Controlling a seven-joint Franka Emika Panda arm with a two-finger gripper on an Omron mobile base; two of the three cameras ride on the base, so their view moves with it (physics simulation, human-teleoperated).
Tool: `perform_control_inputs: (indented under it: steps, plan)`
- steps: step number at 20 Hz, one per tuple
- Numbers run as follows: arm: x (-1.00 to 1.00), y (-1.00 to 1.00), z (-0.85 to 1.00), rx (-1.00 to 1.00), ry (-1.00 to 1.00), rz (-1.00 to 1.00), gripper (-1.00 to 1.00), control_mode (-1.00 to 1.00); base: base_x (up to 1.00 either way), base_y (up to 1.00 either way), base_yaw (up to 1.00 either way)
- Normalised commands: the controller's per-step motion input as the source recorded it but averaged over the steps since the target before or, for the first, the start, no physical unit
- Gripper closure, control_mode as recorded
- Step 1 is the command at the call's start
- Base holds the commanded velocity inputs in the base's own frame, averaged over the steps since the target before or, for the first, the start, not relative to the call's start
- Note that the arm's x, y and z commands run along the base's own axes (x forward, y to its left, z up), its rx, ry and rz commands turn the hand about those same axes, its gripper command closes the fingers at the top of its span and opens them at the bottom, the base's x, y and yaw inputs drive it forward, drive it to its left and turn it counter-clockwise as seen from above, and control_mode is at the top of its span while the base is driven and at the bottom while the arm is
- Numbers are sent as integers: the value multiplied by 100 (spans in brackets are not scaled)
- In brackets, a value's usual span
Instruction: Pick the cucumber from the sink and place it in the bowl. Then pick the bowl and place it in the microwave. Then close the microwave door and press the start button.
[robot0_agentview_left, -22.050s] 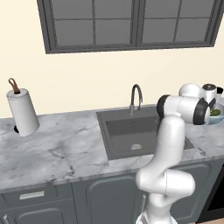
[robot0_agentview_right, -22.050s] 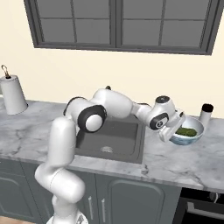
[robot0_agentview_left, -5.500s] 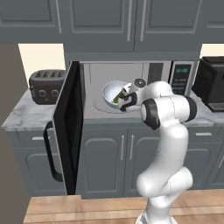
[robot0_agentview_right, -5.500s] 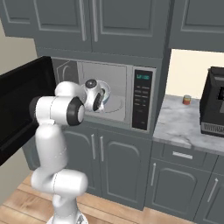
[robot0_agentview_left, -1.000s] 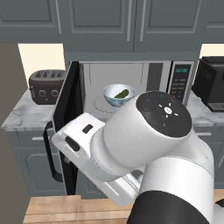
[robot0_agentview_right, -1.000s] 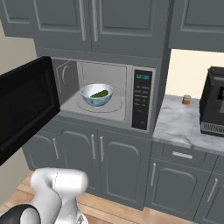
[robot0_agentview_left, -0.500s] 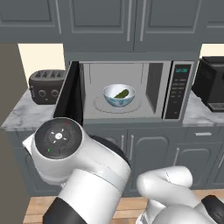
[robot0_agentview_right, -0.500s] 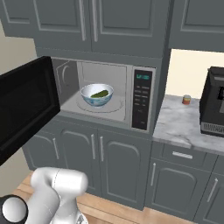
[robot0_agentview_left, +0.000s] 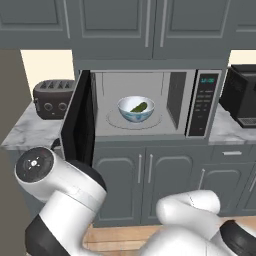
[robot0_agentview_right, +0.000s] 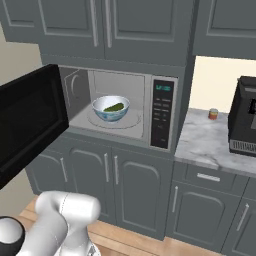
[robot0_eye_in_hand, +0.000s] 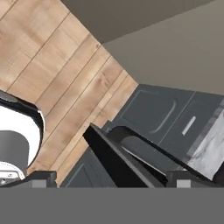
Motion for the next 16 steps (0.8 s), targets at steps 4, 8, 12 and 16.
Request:
perform_control_inputs:
  steps: [4, 8, 12, 16]
  plan:
    - [75, 29, -34, -2, 0, -8, -100, -100, 0, 0, 0]
    - [68, 4, -29, 0, 3, -7, -100, -100, 0, 0, 0]
    - [53, 0, -20, 0, 0, -8, -100, -100, 0, 0, 0]
    - [17, -23, -8, 1, 0, -7, -100, -100, 0, 0, 0]
